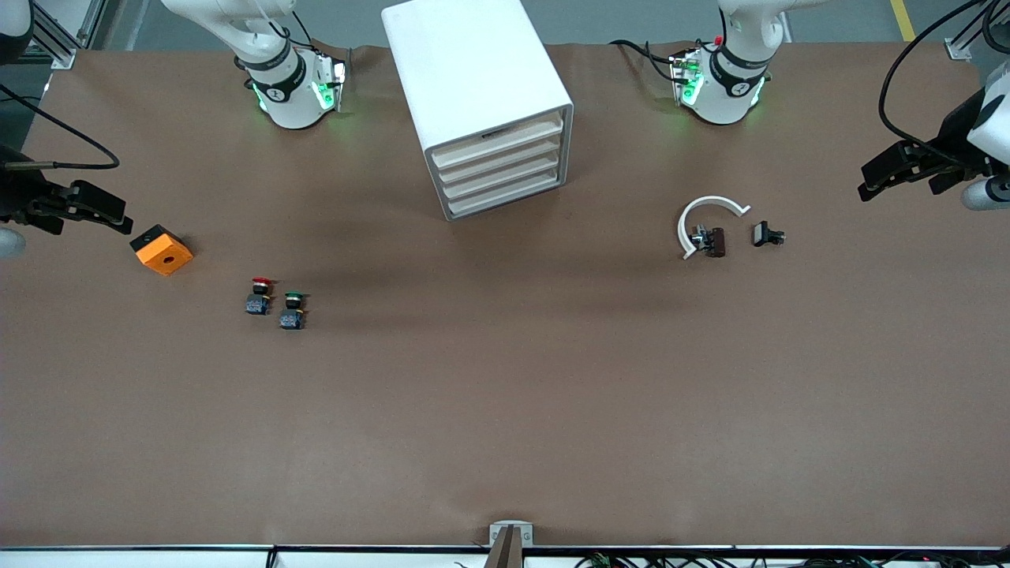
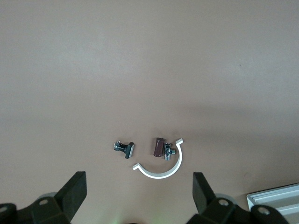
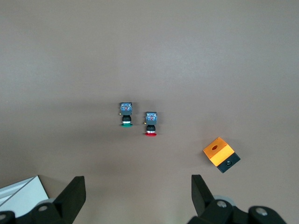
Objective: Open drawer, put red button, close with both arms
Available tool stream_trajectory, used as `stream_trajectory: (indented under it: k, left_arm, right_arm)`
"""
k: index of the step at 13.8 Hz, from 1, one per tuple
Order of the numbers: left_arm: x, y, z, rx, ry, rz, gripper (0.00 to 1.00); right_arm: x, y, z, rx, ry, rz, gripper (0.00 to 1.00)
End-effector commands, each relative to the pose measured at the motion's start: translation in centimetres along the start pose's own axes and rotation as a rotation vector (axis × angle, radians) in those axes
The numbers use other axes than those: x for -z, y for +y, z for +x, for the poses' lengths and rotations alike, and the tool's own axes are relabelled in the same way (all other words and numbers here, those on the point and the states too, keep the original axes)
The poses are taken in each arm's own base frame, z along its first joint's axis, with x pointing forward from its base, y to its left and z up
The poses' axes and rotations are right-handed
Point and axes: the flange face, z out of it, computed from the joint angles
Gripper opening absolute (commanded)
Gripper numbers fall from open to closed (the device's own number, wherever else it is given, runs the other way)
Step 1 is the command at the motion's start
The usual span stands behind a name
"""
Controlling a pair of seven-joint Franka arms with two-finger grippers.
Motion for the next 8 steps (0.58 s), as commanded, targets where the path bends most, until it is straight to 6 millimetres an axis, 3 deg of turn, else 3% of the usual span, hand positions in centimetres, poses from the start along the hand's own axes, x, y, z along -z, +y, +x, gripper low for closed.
stream_trajectory:
  k: [1,5,7,8]
  left_arm:
    - [0.5,-0.5,0.1,-0.015,-0.003,0.018,1.0]
    - [0.2,-1.1,0.4,0.003,-0.014,0.018,1.0]
    - [-1.8,-1.7,1.6,0.006,-0.051,0.016,1.0]
    - [-3.6,-3.2,2.8,0.028,-0.084,0.009,1.0]
  right_arm:
    - [0.4,-0.1,-0.1,0.008,-0.002,-0.008,1.0]
    - [0.4,-0.1,-0.1,0.008,-0.001,-0.008,1.0]
    - [0.4,-0.2,-0.1,0.01,-0.001,-0.008,1.0]
    - [0.4,-0.2,-0.1,0.01,-0.001,-0.008,1.0]
